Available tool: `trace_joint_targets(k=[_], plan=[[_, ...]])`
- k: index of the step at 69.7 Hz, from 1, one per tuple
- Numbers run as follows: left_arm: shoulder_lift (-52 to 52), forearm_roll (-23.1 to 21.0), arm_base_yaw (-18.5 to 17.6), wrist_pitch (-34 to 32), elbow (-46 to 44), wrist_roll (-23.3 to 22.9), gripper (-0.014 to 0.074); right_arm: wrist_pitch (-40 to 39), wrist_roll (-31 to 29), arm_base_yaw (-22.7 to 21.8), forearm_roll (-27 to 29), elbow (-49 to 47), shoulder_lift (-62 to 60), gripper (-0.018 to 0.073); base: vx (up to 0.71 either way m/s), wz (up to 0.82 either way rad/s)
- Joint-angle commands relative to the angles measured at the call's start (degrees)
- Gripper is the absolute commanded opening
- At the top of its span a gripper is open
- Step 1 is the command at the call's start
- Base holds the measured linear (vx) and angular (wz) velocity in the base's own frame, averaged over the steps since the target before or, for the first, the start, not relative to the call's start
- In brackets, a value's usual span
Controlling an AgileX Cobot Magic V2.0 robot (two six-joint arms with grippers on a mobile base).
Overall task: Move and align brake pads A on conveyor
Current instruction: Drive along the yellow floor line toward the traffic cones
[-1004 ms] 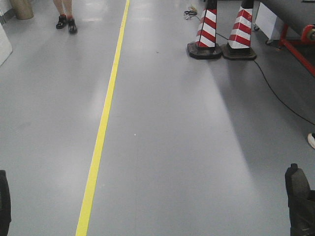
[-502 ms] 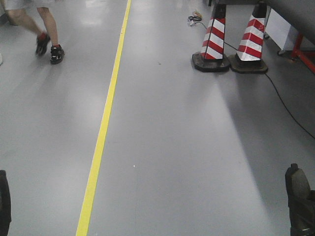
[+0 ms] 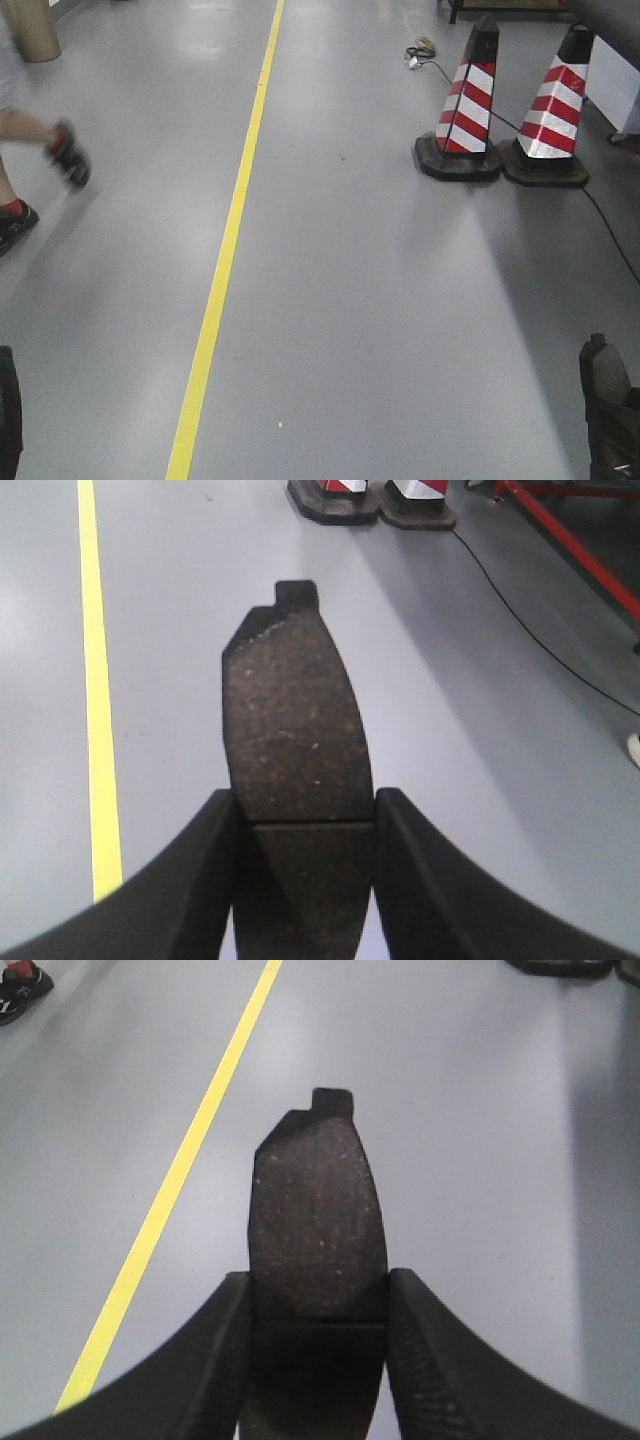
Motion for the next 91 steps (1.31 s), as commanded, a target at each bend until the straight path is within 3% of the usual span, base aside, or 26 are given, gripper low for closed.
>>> trace_joint_targets(k=[1, 91], plan=[[0.4, 0.3, -0.2, -5.2, -1.7, -0.2, 0.0164, -4.6, -0.7, -0.1, -0.6, -1.6, 0.1, 0.0097, 0.59, 0.05], [0.4, 0.3, -0.2, -5.2, -1.7, -0.2, 0.0164, -4.6, -0.7, -0.1, -0.6, -1.6, 0.1, 0.0097, 0.60, 0.01]])
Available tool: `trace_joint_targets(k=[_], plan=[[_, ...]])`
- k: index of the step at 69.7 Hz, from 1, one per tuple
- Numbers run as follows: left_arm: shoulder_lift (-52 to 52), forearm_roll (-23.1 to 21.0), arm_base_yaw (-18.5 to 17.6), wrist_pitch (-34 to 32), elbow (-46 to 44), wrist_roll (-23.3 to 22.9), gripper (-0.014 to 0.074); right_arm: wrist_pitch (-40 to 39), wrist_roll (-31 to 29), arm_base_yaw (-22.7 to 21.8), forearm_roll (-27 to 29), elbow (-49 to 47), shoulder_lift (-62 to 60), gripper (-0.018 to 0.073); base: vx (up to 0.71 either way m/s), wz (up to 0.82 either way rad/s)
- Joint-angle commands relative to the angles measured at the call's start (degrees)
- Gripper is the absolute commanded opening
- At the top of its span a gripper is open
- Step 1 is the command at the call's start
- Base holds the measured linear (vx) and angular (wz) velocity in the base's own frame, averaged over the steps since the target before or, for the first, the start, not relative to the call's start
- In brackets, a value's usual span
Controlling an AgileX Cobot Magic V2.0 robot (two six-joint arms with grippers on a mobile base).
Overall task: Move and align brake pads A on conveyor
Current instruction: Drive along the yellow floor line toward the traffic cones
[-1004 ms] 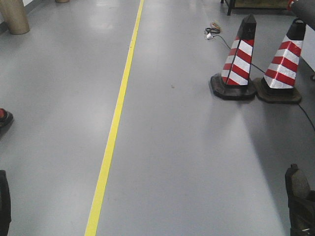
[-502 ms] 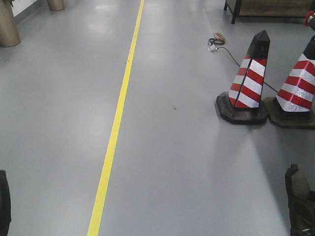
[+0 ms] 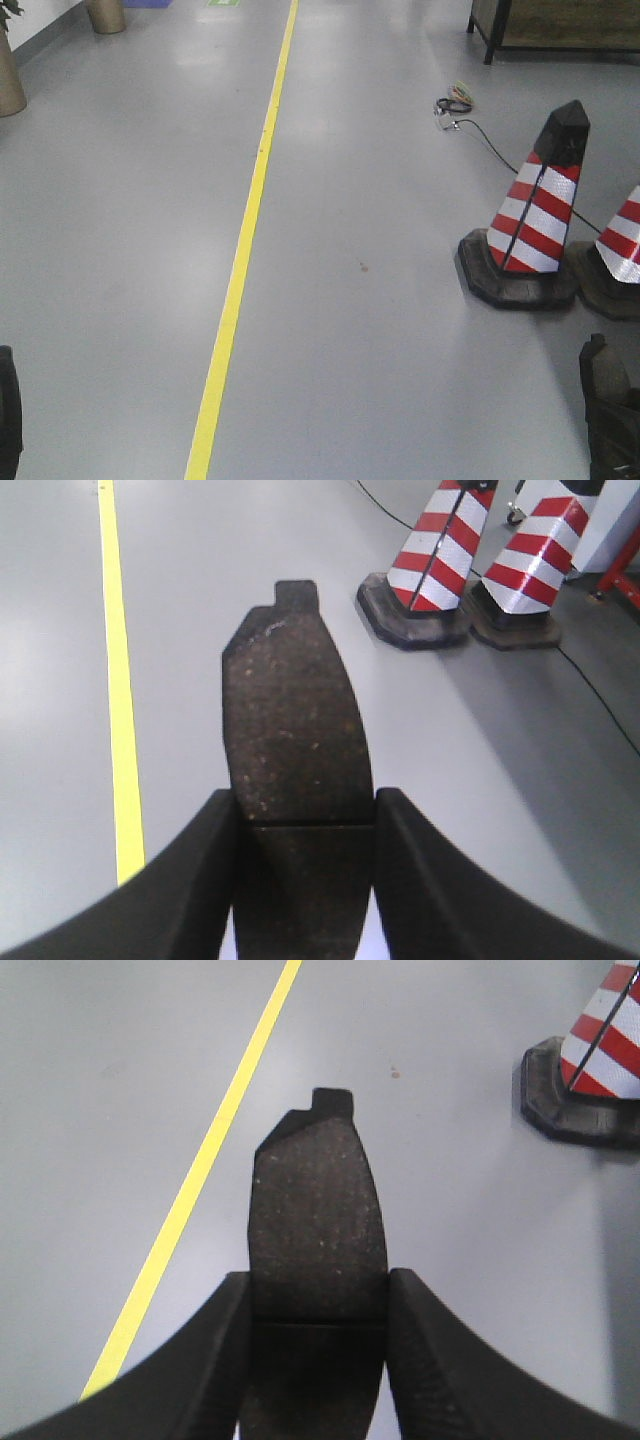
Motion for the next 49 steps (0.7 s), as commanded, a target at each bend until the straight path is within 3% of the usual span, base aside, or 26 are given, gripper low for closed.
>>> trace_joint_targets(k=[1, 49], plan=[[0.4, 0.3, -0.2, -5.2, -1.7, -0.2, 0.0164, -4.7, -0.7, -0.1, -0.6, -1.6, 0.1, 0.0097, 0.58, -0.01], [0.4, 0.3, -0.2, -5.2, -1.7, -0.2, 0.0164, -4.7, -0.7, -0.1, -0.6, -1.6, 0.1, 0.0097, 0.53, -0.03]])
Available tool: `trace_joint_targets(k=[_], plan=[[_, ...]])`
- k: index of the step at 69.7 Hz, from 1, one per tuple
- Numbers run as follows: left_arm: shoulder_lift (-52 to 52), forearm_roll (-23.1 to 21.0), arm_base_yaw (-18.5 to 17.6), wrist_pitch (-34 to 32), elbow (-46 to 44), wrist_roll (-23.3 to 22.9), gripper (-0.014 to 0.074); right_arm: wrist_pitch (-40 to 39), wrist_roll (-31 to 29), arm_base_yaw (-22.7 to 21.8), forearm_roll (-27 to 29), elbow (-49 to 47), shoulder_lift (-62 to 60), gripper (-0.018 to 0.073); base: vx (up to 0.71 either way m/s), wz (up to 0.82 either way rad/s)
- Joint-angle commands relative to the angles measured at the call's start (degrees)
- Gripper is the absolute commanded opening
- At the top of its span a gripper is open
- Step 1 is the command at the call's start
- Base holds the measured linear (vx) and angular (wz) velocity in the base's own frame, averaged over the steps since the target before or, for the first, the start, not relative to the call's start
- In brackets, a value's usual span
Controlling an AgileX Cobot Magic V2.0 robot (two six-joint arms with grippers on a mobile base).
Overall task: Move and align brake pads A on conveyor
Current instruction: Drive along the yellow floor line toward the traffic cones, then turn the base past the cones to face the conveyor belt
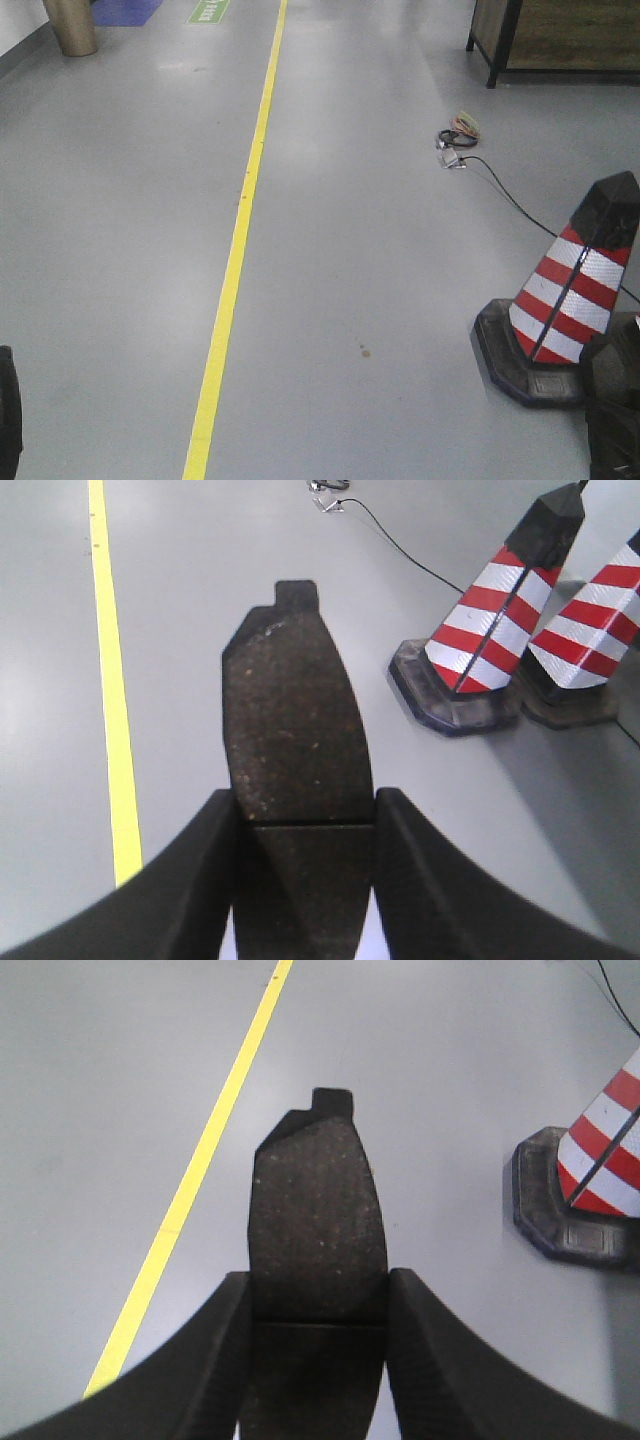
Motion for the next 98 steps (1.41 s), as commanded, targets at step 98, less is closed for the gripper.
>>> trace_joint_targets(k=[98], plan=[[0.4, 0.3, -0.2, -5.2, -1.7, -0.2, 0.0164, -4.7, -0.7, -0.1, -0.6, -1.6, 0.1, 0.0097, 0.36, -0.48]])
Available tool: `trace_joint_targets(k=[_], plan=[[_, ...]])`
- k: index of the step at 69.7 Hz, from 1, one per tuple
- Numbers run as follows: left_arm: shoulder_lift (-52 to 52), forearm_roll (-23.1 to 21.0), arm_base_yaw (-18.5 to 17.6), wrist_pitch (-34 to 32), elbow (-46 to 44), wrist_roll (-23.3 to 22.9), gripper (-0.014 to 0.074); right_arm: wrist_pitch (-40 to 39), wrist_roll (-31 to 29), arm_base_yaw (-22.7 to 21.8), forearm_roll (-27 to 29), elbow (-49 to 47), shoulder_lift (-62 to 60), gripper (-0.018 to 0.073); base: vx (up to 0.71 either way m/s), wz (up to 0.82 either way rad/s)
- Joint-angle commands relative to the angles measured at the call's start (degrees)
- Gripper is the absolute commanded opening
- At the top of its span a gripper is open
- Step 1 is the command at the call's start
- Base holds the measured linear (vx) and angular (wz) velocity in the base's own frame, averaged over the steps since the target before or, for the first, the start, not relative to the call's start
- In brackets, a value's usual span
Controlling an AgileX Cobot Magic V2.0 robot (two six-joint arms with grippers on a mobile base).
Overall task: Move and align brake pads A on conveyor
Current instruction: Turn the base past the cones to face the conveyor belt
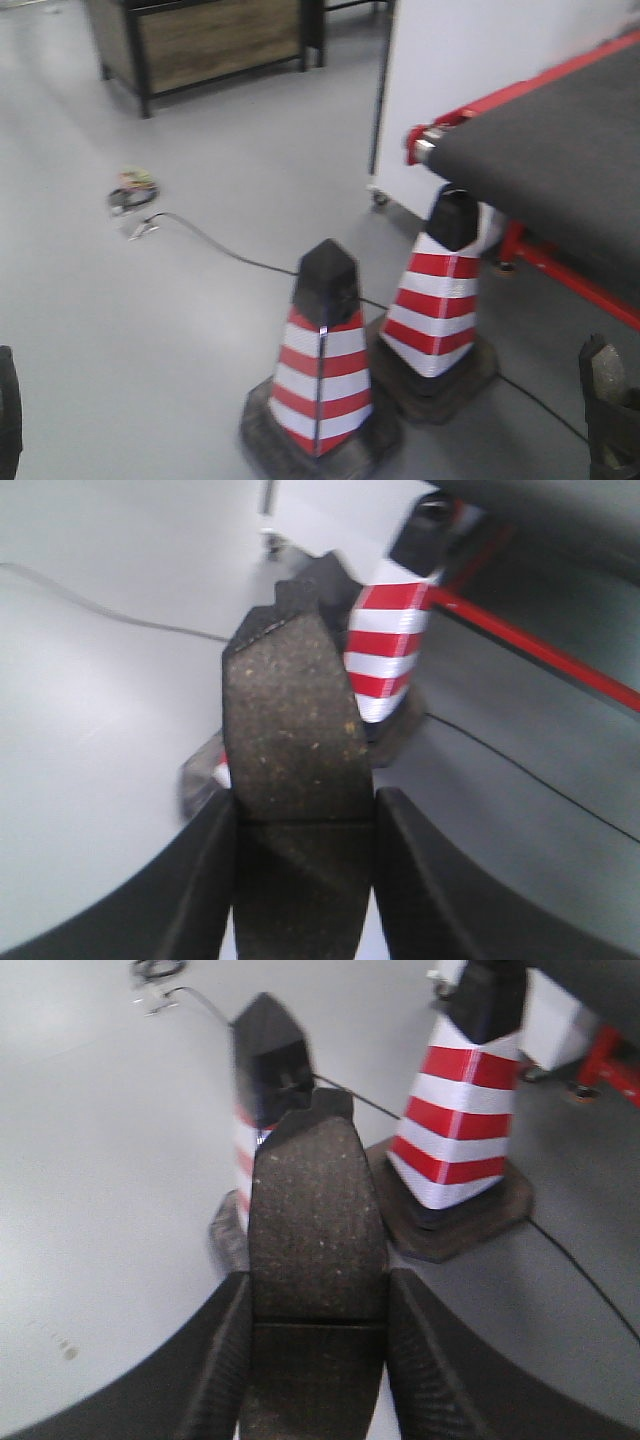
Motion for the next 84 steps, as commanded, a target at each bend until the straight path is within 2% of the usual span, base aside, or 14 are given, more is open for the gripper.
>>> trace_joint_targets(k=[1, 54, 84], plan=[[0.4, 0.3, -0.2, -5.2, -1.7, -0.2, 0.0164, -4.7, -0.7, -0.1, -0.6, -1.6, 0.1, 0.0097, 0.24, -0.77], [0.4, 0.3, -0.2, -5.2, -1.7, -0.2, 0.0164, -4.7, -0.7, -0.1, -0.6, -1.6, 0.1, 0.0097, 0.23, -0.75], [0.5, 0.3, -0.2, -5.1, -1.7, -0.2, 0.0164, -4.2, -0.7, -0.1, -0.6, -1.6, 0.1, 0.0097, 0.19, -0.43]])
